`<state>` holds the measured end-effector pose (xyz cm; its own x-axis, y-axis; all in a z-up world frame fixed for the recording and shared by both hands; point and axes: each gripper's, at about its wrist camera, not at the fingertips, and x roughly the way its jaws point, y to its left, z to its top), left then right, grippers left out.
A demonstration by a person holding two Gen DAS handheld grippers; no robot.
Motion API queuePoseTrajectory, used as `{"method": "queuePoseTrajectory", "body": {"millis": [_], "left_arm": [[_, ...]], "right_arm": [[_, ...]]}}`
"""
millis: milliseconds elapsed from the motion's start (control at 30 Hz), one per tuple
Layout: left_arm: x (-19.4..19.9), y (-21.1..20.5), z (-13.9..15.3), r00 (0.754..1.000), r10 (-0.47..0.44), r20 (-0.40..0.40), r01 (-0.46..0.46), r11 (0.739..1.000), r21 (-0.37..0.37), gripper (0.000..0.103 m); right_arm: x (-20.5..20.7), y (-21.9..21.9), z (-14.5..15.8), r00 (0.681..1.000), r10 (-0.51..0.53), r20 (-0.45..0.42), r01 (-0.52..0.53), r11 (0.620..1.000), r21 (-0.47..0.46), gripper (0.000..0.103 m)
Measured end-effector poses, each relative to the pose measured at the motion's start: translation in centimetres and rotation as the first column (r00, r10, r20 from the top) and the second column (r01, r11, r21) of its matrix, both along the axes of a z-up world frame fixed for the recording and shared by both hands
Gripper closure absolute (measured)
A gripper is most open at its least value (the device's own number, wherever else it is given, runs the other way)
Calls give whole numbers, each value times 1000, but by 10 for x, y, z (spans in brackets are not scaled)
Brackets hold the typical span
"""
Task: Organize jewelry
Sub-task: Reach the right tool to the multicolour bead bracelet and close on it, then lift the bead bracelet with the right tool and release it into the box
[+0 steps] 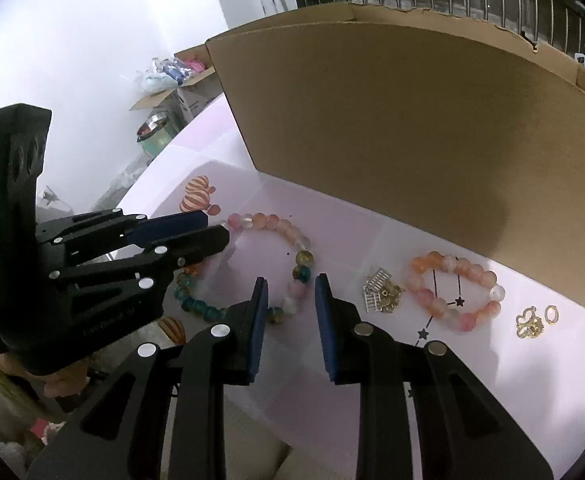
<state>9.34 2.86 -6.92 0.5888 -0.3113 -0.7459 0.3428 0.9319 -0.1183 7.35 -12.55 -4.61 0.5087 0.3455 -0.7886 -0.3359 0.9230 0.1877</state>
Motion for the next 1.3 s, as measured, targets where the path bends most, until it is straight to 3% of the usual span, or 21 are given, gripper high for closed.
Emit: {"method": "queuePoseTrajectory", "body": {"millis": [300, 733, 1300], "left_arm": [[6, -5, 0, 1000, -22, 7, 22, 999, 28, 95], [2, -2, 6, 1000, 5, 1, -5, 1000, -8, 95], [-33, -3, 44, 996, 28, 81, -24, 999, -49, 95]], "right_arm": [[2, 1, -2, 1000, -15, 2, 15, 1000, -20, 93], [-3, -4, 4, 1000, -29, 10, 29, 1000, 11, 93], [-27, -14, 33, 996, -32, 88, 28, 999, 47, 93]]}}
